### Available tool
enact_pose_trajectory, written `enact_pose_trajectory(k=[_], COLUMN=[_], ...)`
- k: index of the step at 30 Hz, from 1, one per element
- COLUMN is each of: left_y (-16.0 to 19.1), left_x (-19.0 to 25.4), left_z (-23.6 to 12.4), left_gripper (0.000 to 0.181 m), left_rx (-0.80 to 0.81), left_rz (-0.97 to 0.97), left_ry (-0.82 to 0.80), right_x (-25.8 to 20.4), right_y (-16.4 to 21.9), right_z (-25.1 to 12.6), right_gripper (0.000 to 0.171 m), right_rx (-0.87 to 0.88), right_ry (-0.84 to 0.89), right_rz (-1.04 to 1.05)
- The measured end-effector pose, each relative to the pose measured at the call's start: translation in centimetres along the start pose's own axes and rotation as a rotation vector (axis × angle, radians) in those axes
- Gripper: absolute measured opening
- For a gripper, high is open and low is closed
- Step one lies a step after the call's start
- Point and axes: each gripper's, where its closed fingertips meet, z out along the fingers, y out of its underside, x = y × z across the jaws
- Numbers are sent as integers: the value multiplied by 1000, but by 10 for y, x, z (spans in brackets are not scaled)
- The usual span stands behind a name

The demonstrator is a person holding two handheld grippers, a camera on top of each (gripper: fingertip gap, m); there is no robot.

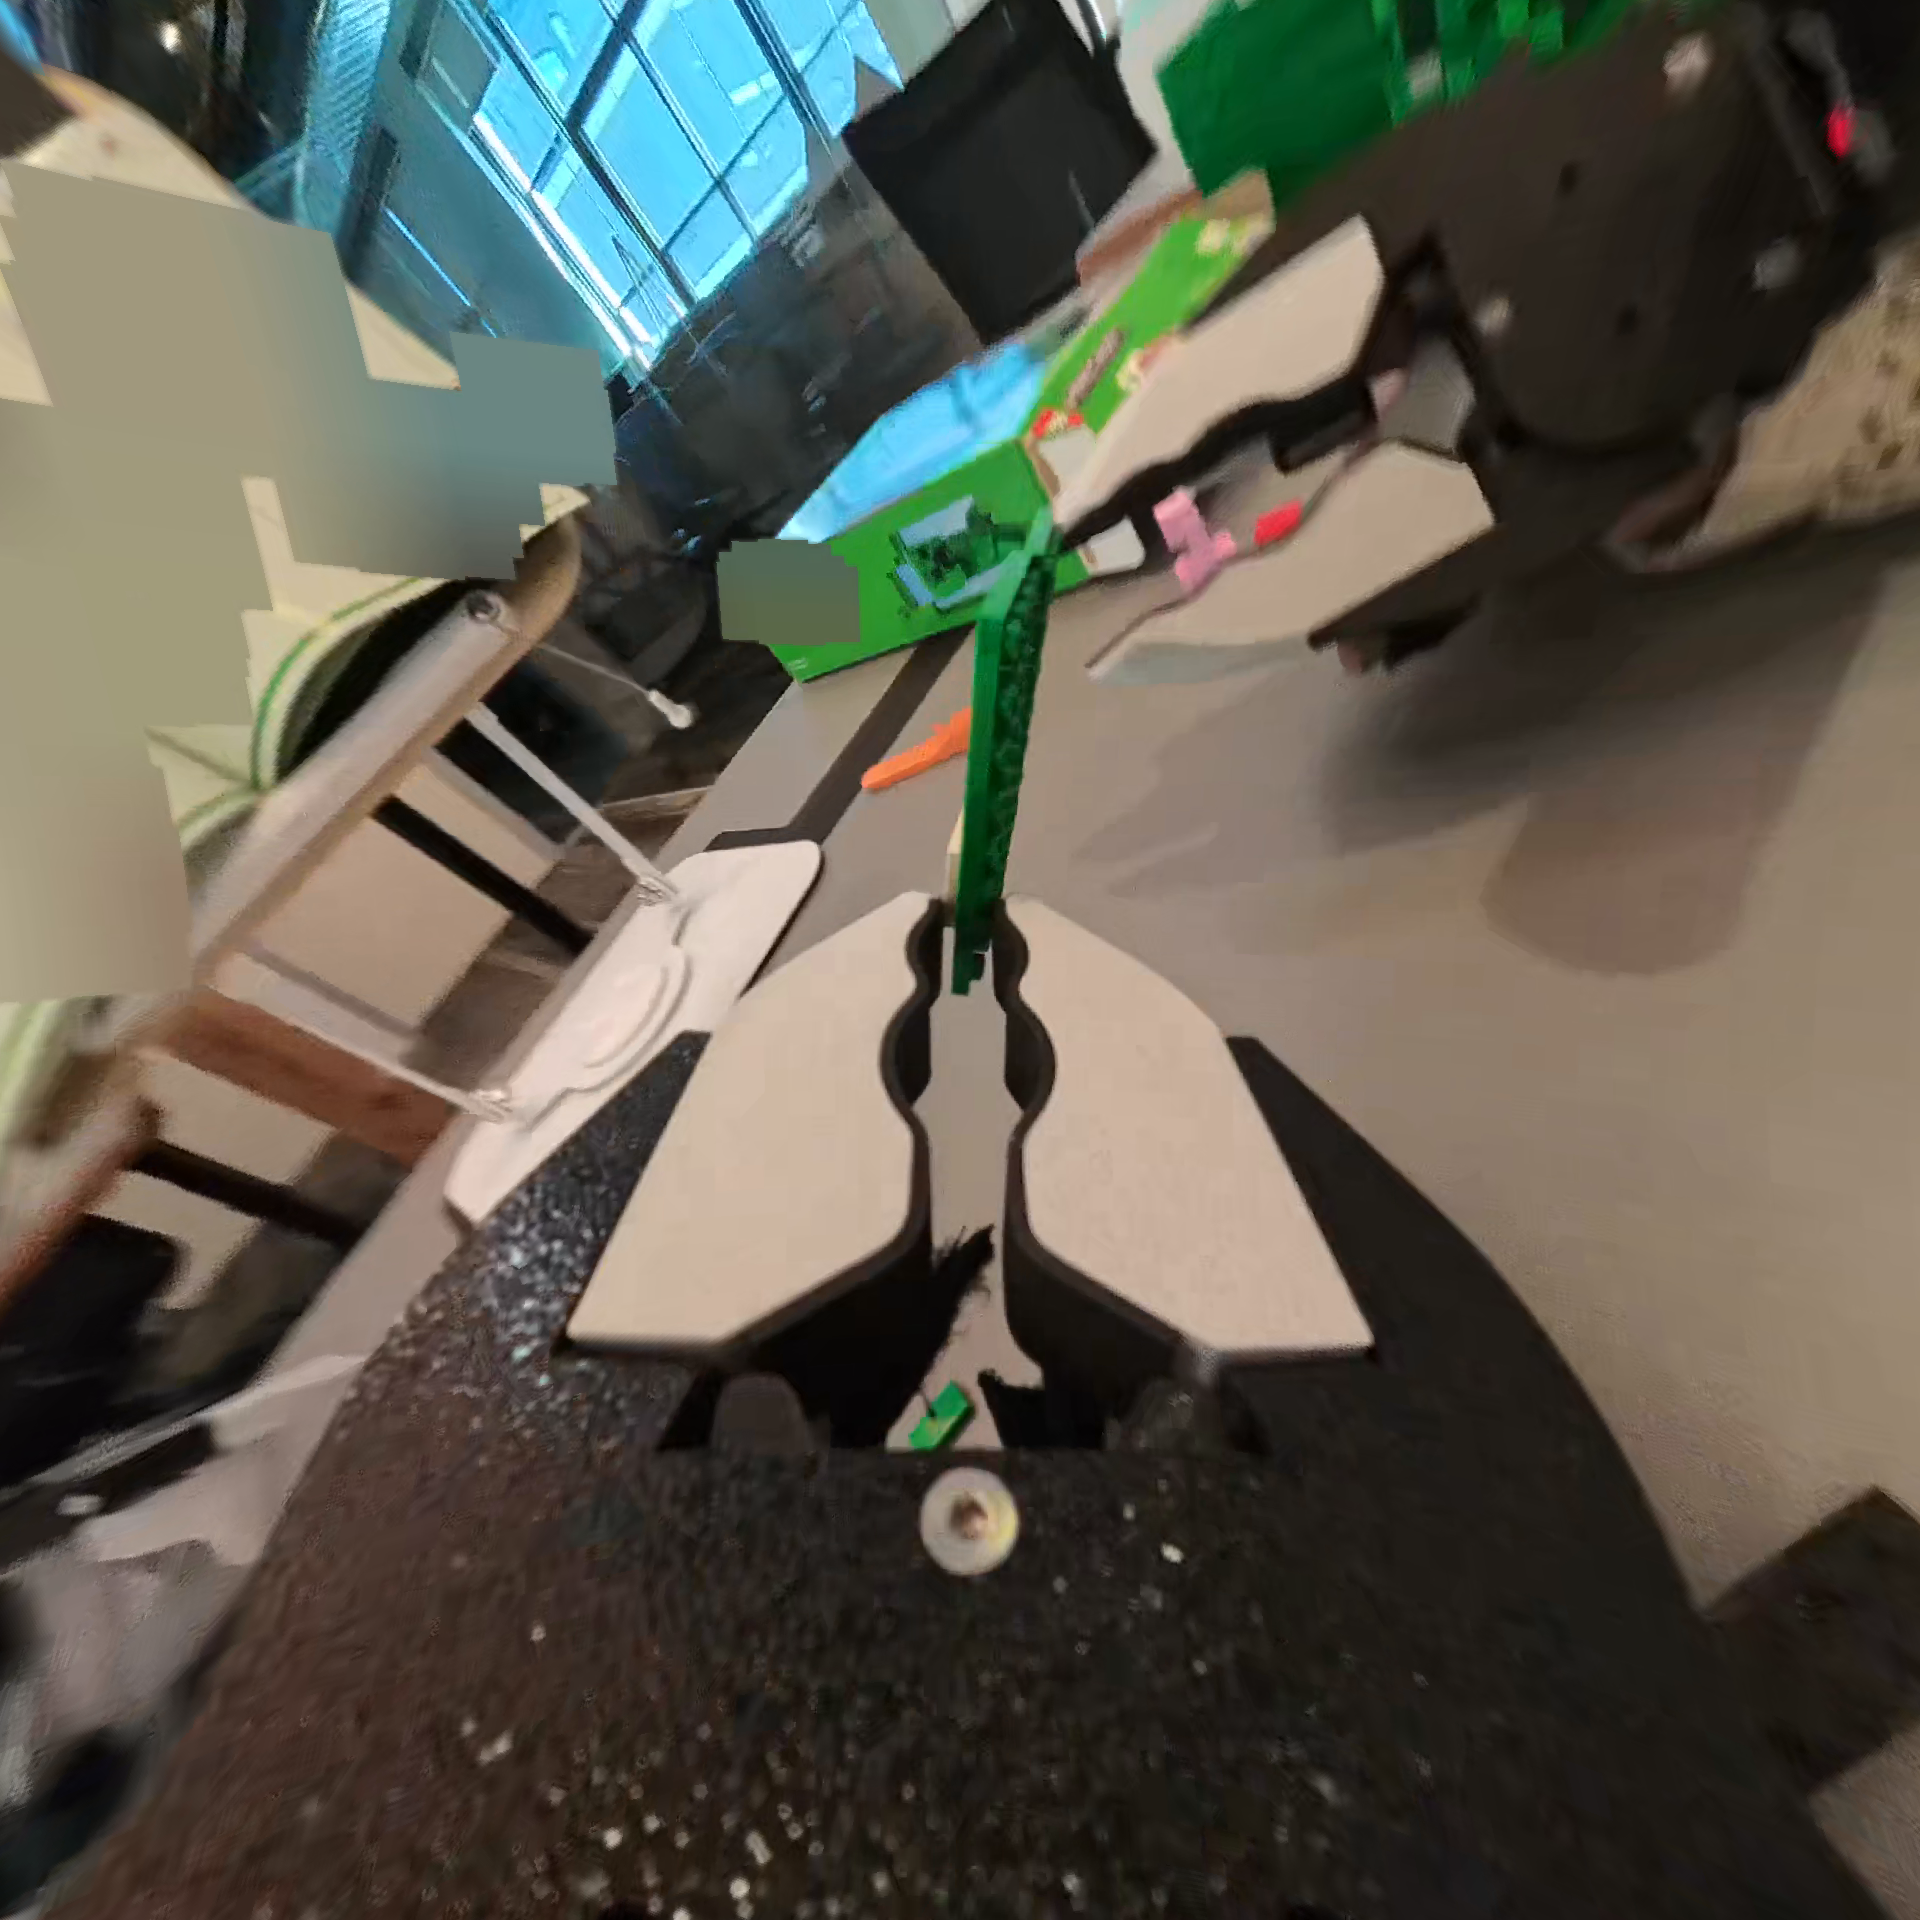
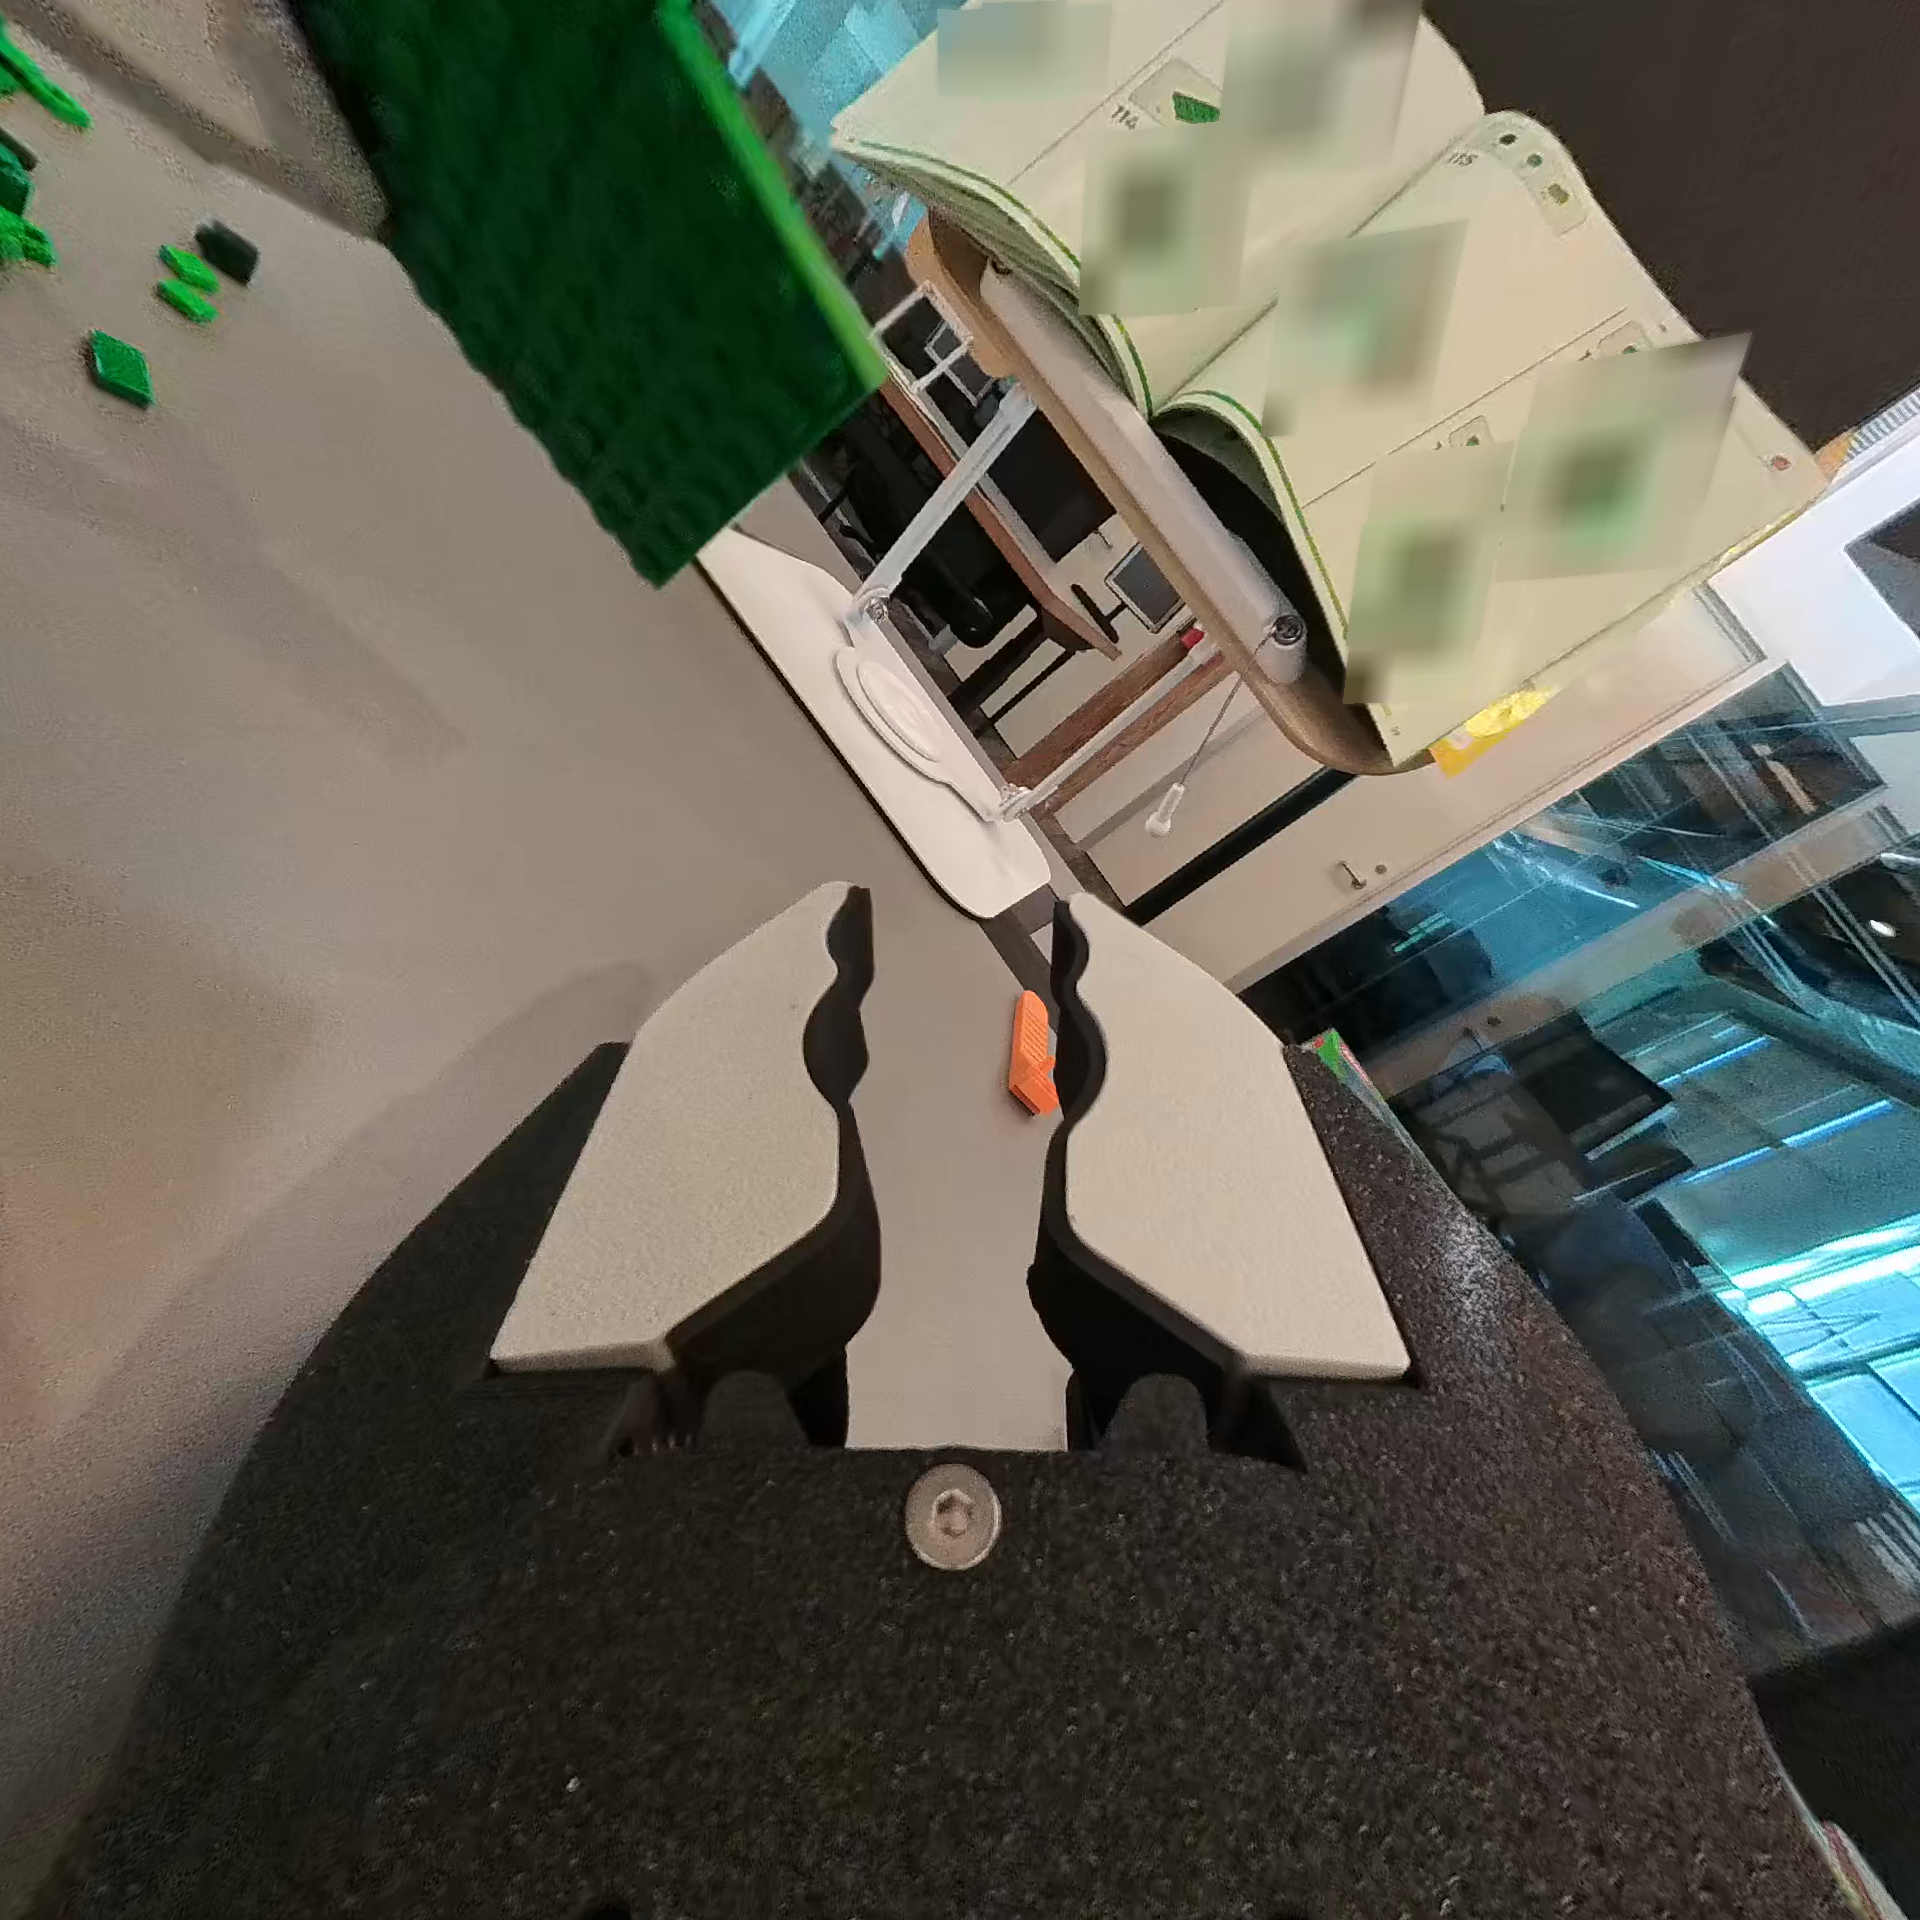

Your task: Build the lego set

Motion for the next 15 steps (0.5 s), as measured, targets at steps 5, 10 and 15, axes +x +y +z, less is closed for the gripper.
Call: enact_pose_trajectory(k=[5,10,15], left_y=[13,42,39], left_x=[38,55,53], left_z=[4,5,2], left_gripper=[8,8,8], left_rx=[-238,-524,-540], left_rz=[394,591,698], left_ry=[29,39,-35], right_x=[1,9,12], right_y=[2,9,12], right_z=[1,3,0], right_gripper=[30,26,26], right_rx=[-12,-57,-73], right_ry=[11,56,73], right_rz=[-11,-17,-16])
